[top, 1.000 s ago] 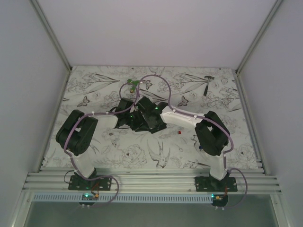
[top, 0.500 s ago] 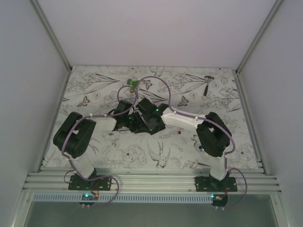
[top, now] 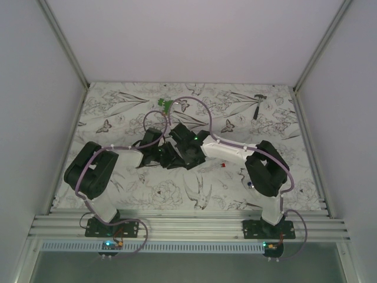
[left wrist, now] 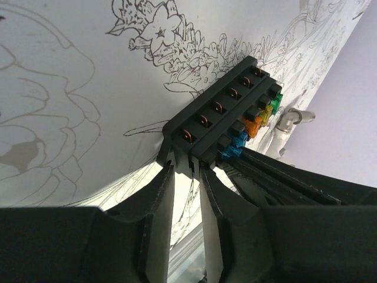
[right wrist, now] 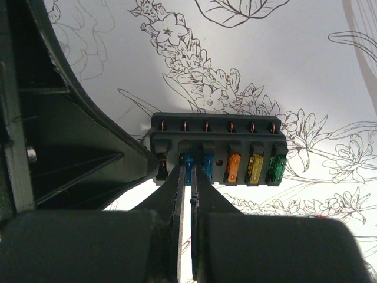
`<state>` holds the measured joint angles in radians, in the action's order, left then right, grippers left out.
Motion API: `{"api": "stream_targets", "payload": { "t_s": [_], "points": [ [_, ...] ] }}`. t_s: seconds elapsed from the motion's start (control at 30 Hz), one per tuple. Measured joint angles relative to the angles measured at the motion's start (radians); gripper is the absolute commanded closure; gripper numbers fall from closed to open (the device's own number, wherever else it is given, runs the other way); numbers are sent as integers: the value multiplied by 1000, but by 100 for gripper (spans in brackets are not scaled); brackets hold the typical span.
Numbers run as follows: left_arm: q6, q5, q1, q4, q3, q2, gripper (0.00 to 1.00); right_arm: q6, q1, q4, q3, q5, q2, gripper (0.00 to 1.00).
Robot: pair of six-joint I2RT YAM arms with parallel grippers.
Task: Snap on the fuse box
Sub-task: Install the fuse at the fuse box base.
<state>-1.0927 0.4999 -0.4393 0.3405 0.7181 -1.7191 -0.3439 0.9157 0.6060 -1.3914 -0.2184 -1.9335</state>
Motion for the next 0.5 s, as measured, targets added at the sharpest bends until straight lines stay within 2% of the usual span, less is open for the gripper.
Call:
{"api": "stream_targets", "payload": {
  "t_s": [0.27, 0.5],
  "points": [
    [-36, 3, 1, 37, -20, 0, 75, 26, 11, 47, -54, 1, -38, 100],
    [-43, 3, 1, 49, -26, 0, 75, 26, 16, 31, -30, -1, -29, 100]
  ]
}}
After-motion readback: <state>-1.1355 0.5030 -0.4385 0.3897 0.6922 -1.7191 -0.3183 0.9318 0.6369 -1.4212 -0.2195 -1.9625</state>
